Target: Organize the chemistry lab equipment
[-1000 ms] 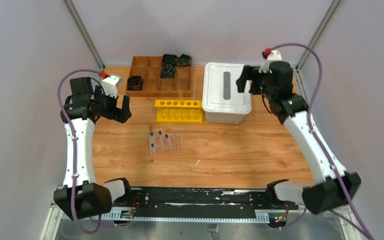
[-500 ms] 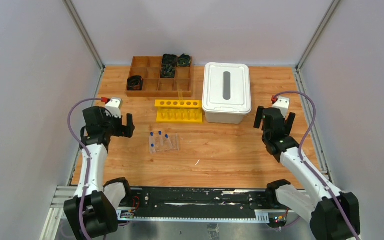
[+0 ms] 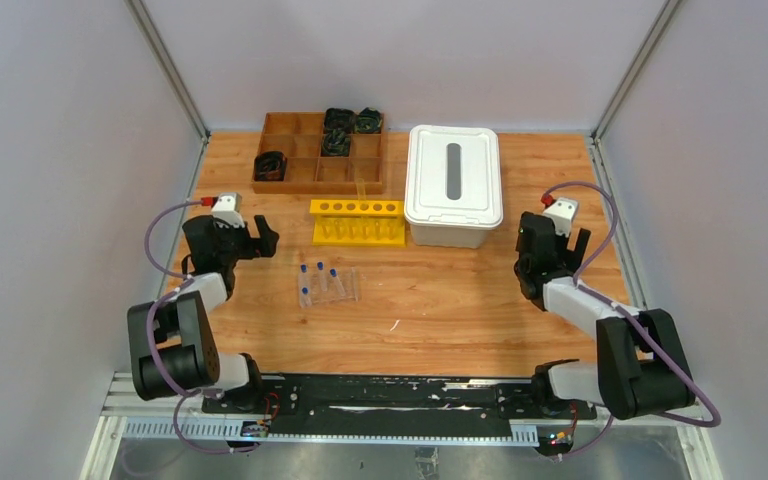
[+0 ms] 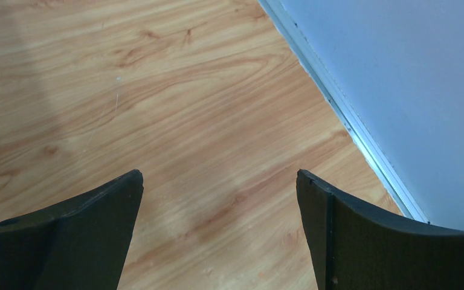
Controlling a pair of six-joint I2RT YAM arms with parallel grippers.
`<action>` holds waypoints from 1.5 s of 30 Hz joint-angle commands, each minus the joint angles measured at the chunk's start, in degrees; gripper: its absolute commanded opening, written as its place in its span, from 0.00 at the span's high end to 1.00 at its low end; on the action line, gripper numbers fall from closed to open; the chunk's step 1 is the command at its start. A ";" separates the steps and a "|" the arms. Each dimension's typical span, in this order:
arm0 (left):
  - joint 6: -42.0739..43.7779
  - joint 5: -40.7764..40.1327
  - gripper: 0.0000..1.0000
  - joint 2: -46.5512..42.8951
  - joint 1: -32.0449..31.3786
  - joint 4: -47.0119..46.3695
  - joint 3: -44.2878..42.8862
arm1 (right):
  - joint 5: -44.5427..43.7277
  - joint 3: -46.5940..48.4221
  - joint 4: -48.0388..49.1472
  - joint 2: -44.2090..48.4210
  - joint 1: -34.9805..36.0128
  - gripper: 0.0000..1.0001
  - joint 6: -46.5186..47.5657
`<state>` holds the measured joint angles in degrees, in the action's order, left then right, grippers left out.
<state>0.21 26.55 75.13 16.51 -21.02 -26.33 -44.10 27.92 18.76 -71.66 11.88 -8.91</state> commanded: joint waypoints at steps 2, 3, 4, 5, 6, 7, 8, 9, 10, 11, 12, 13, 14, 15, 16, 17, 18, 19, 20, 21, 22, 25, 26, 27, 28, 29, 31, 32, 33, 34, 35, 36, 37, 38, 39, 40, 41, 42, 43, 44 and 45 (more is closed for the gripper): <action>-5.43 -2.54 0.00 4.11 -2.05 -16.30 0.32 | 1.39 -4.02 14.47 -0.62 -4.36 0.00 4.89; -5.49 -3.27 0.00 4.59 -2.82 -17.62 0.69 | 3.09 -4.93 15.02 -0.13 -5.20 0.00 4.09; -5.49 -4.12 0.00 4.93 -3.72 -19.49 1.50 | 4.43 -6.76 16.73 0.15 -6.05 0.01 3.62; -5.12 -5.04 0.00 5.32 -4.72 -21.38 2.40 | 5.29 -8.02 18.36 0.32 -6.76 0.01 3.18; -4.21 -6.14 0.00 5.46 -5.79 -22.14 2.88 | 6.03 -9.19 20.00 0.41 -7.24 0.01 3.09; -3.56 -7.17 0.00 5.35 -6.69 -22.32 3.20 | 6.90 -10.22 21.59 0.57 -7.55 0.01 3.17; -3.02 -8.06 0.00 5.04 -7.46 -22.39 3.40 | 7.85 -11.26 23.13 0.70 -7.77 0.01 3.51; -2.23 -8.69 0.00 4.79 -8.02 -22.40 3.65 | 8.90 -12.13 24.61 0.88 -7.89 0.02 3.74; -1.68 -9.31 0.00 4.36 -8.52 -22.51 4.06 | 9.95 -12.83 26.03 0.87 -8.00 0.02 4.18; -1.36 -10.14 0.00 3.92 -8.98 -22.93 4.54 | 10.85 -13.54 27.62 0.52 -8.09 0.02 4.43; -1.02 -10.92 0.00 3.44 -9.53 -23.68 5.20 | 11.89 -14.02 28.94 0.03 -8.10 0.03 4.75; -0.74 -11.89 0.00 3.09 -10.04 -24.44 5.90 | 12.59 -14.25 29.90 -0.72 -8.08 0.03 5.18; -0.49 -12.82 0.00 2.42 -10.50 -25.43 6.80 | 13.19 -14.52 30.96 -1.18 -8.09 0.04 5.53; -0.33 -13.73 0.00 1.83 -10.97 -26.59 7.76 | 14.11 -14.61 31.54 -1.43 -8.05 0.04 6.11; -0.26 -14.65 0.00 1.31 -11.47 -28.14 8.83 | 15.47 -14.45 31.22 -1.44 -8.07 0.05 6.65; 0.06 -15.71 0.00 0.94 -12.32 -30.10 10.86 | 16.60 -14.36 31.18 -1.51 -8.04 0.05 7.28; 1.28 -16.81 0.00 0.55 -13.09 -33.62 12.53 | 17.72 -14.57 31.72 -1.49 -7.97 0.05 7.89; 2.21 -18.09 0.00 0.35 -13.94 -35.74 14.11 | 18.96 -15.01 32.70 -1.49 -7.89 0.05 8.52; 3.17 -19.40 0.00 1.32 -14.68 -39.16 16.04 | 20.32 -15.65 33.83 -1.51 -7.80 0.04 8.67; 2.41 -19.40 0.00 3.86 -14.82 -47.71 18.15 | 22.36 -16.80 36.08 -1.59 -7.62 0.04 10.70; 2.00 -19.35 0.00 5.37 -14.92 -51.78 19.19 | 24.42 -17.87 38.64 -2.20 -7.52 0.04 11.65; 3.27 -19.58 0.00 2.04 -14.93 -38.86 15.38 | 25.91 -20.94 53.52 -9.60 -7.49 0.00 13.93; 2.62 -20.04 0.00 3.09 -14.97 -39.79 14.86 | 24.63 -20.40 54.77 -11.36 -7.22 0.00 14.29; 2.30 -20.40 0.00 3.89 -15.18 -42.38 15.60 | 24.21 -18.63 49.20 -10.47 -7.00 0.00 14.04; 2.36 -20.26 0.00 3.88 -15.19 -42.51 15.65 | 23.48 -16.09 41.65 -8.84 -7.04 0.00 12.79; 2.60 -20.19 0.00 3.49 -15.21 -41.00 15.30 | 23.05 -13.91 35.39 -7.47 -7.04 0.00 11.55; 2.36 -20.11 0.00 3.46 -15.20 -41.25 15.51 | 23.11 -15.48 41.50 -9.33 -7.06 0.00 12.62; 2.08 -20.58 0.00 3.76 -15.19 -42.28 15.74 | 23.06 -16.04 43.80 -9.94 -7.05 0.00 13.15; 2.07 -20.87 0.00 3.76 -15.19 -42.36 15.73 | 23.09 -16.29 44.57 -10.14 -7.05 0.00 13.23; 2.10 -20.94 0.00 3.48 -15.19 -41.51 15.58 | 23.09 -16.32 44.45 -9.98 -7.05 0.00 13.17; 2.16 -20.85 0.00 3.42 -15.19 -41.29 15.49 | 23.09 -16.21 43.85 -9.77 -7.05 0.00 13.13; 2.12 -20.88 0.00 3.54 -15.19 -41.56 15.56 | 23.07 -15.97 43.15 -9.55 -7.09 0.00 12.99; 2.14 -20.88 0.00 3.65 -15.19 -41.79 15.60 | 23.02 -15.83 42.42 -9.29 -7.05 0.00 12.83; 2.16 -20.89 0.00 3.62 -15.19 -41.82 15.60 | 22.96 -15.65 41.89 -9.11 -7.05 0.00 12.74; 2.12 -20.85 0.00 3.60 -15.19 -41.68 15.60 | 22.93 -15.62 41.66 -9.07 -7.05 0.00 12.69; 2.07 -20.88 0.00 3.61 -15.19 -41.71 15.57 | 22.99 -15.62 41.66 -9.11 -7.05 0.00 12.69; 2.14 -20.95 0.00 3.62 -15.19 -41.60 15.49 | 23.00 -15.66 41.63 -9.11 -7.05 0.00 12.69; 2.21 -20.95 0.00 3.65 -15.24 -41.48 15.37 | 22.95 -15.65 41.62 -9.11 -7.03 0.00 12.73; 2.25 -20.96 0.00 3.62 -15.20 -41.33 15.34 | 23.00 -15.66 41.62 -9.11 -7.03 0.00 12.69; 2.18 -20.92 0.00 3.62 -15.20 -41.30 15.34 | 23.00 -15.62 41.64 -9.10 -7.02 0.00 12.69; 2.20 -20.96 0.00 3.61 -15.21 -41.30 15.34 | 22.97 -15.70 41.62 -9.11 -7.03 0.00 12.69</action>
<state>1.58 6.79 78.74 1.67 -59.88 -10.26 -20.78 11.46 59.22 -81.28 4.78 3.20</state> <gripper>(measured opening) 0.997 0.999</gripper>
